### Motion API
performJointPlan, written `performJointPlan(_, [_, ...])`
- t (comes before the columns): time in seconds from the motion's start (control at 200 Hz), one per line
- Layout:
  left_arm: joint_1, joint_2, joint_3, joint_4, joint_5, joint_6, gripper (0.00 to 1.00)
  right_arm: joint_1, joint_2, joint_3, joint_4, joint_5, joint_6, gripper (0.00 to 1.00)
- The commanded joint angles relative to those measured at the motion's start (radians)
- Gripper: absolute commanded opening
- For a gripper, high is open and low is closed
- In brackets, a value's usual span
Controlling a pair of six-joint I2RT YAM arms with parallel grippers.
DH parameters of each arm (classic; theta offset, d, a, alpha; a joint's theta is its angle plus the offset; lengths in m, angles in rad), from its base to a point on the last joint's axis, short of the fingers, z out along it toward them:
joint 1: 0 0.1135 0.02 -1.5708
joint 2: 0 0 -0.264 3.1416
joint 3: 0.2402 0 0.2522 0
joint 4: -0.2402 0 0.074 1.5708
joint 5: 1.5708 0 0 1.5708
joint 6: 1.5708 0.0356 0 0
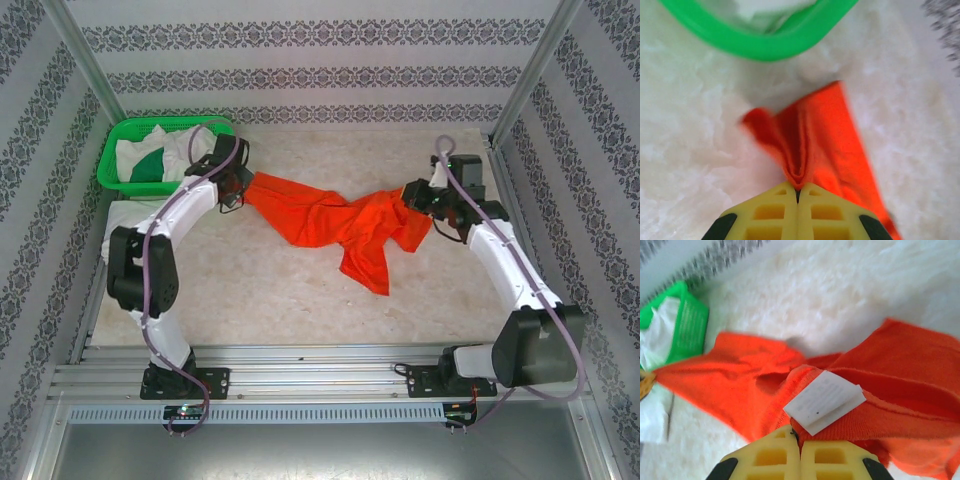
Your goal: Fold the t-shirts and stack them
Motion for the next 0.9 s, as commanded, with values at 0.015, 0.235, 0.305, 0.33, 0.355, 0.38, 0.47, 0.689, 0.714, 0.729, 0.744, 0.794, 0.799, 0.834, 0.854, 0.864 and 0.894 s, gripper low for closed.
performJointPlan(0.015, [-0.008, -0.081, -0.003, -0.067, -0.047, 0.054, 0.0, -0.038, -0.075, 0.045, 0.0, -0.009, 0.044, 0.0])
performJointPlan(0.235, [-0.006, -0.228, -0.032, -0.116, -0.07, 0.08, 0.0, -0.107, -0.315, -0.004, 0.0, 0.054, 0.045, 0.0])
performJointPlan(0.305, [-0.006, -0.261, -0.023, -0.146, -0.071, 0.082, 0.0, -0.117, -0.366, 0.009, -0.002, 0.063, 0.014, 0.0])
performJointPlan(0.33, [-0.007, -0.269, -0.02, -0.155, -0.07, 0.081, 0.0, -0.119, -0.376, 0.017, -0.002, 0.069, 0.005, 0.0])
performJointPlan(0.355, [-0.007, -0.278, -0.012, -0.163, -0.068, 0.076, 0.0, -0.118, -0.384, 0.024, 0.0, 0.075, 0.001, 0.0])
performJointPlan(0.38, [-0.006, -0.284, -0.005, -0.168, -0.068, 0.071, 0.0, -0.12, -0.385, 0.031, 0.006, 0.076, 0.0, 0.0])
performJointPlan(0.47, [-0.006, -0.283, 0.036, -0.181, -0.065, 0.059, 0.0, -0.125, -0.363, 0.079, 0.021, 0.074, 0.01, 0.0])
performJointPlan(0.689, [0.002, -0.169, 0.227, -0.175, -0.031, 0.098, 0.0, -0.126, -0.148, 0.234, 0.06, 0.054, 0.025, 0.0])
performJointPlan(0.714, [0.005, -0.149, 0.253, -0.178, -0.025, 0.1, 0.0, -0.126, -0.116, 0.255, 0.066, 0.049, 0.029, 0.0])
performJointPlan(0.729, [0.008, -0.137, 0.269, -0.182, -0.021, 0.101, 0.0, -0.125, -0.095, 0.268, 0.067, 0.046, 0.032, 0.0])
performJointPlan(0.744, [0.01, -0.124, 0.285, -0.185, -0.016, 0.102, 0.0, -0.126, -0.076, 0.281, 0.067, 0.048, 0.037, 0.0])
performJointPlan(0.794, [0.012, -0.086, 0.335, -0.207, -0.017, 0.112, 0.0, -0.126, -0.015, 0.321, 0.058, 0.064, 0.058, 0.0])
performJointPlan(0.799, [0.012, -0.083, 0.34, -0.21, -0.018, 0.112, 0.0, -0.126, -0.015, 0.321, 0.058, 0.064, 0.058, 0.0])
performJointPlan(0.834, [0.016, -0.062, 0.365, -0.235, -0.017, 0.113, 0.0, -0.127, 0.023, 0.341, 0.052, 0.071, 0.076, 0.0])
performJointPlan(0.854, [0.017, -0.052, 0.374, -0.244, -0.013, 0.112, 0.0, -0.128, 0.038, 0.346, 0.05, 0.076, 0.083, 0.0])
performJointPlan(0.864, [0.018, -0.049, 0.379, -0.248, -0.012, 0.113, 0.0, -0.127, 0.044, 0.346, 0.05, 0.075, 0.085, 0.0])
performJointPlan(0.894, [0.017, -0.042, 0.382, -0.255, -0.009, 0.113, 0.0, -0.127, 0.054, 0.344, 0.056, 0.072, 0.095, 0.0])
